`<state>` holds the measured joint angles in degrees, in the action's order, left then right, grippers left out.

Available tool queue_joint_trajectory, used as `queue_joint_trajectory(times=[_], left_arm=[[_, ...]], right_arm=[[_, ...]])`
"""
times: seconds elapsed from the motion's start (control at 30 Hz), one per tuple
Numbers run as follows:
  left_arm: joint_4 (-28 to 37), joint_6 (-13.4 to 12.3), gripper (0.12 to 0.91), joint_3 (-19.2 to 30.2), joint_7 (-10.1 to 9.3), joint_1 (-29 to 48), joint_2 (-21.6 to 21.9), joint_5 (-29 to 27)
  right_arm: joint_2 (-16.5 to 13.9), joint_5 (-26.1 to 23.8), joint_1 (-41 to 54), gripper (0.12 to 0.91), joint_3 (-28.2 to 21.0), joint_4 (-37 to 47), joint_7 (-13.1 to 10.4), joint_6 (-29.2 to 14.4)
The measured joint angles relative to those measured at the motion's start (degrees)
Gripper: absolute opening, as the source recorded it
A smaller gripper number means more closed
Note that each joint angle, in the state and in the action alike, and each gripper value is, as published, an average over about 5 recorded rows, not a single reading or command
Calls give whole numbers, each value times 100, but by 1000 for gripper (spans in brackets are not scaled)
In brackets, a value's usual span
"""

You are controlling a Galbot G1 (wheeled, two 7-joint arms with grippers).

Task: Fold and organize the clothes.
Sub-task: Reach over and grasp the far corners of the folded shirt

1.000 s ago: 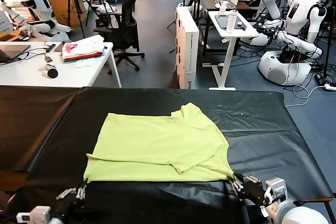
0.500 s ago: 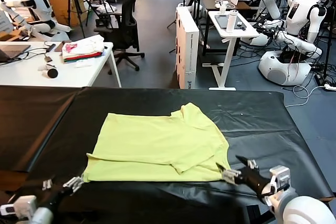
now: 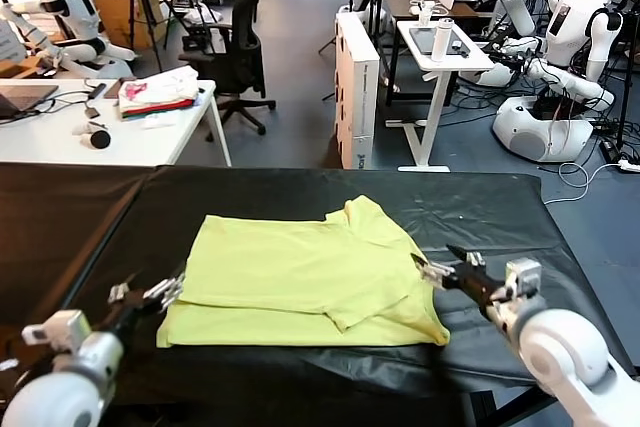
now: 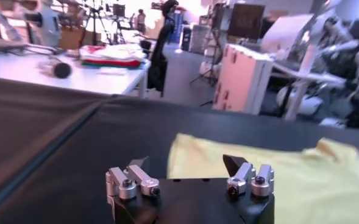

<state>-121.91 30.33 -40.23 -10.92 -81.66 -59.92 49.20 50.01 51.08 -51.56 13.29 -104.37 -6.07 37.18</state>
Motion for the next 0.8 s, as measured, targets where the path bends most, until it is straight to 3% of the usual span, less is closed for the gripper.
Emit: queue_joint_trajectory(times=[0.3,0.53,0.8], left_arm=[[1510,117,907,675,83,1660,402,902],[2486,225,907,1125,301,2458,688,1000],[3221,273,907,1464,463,2895,713,883]], right_arm=[[518,-101,1327,907,-935,1349,72,70],[882,-298,1815,907,-1252,1991,94,77],[1043,-415,1909,907,-1327,2295,141,47]])
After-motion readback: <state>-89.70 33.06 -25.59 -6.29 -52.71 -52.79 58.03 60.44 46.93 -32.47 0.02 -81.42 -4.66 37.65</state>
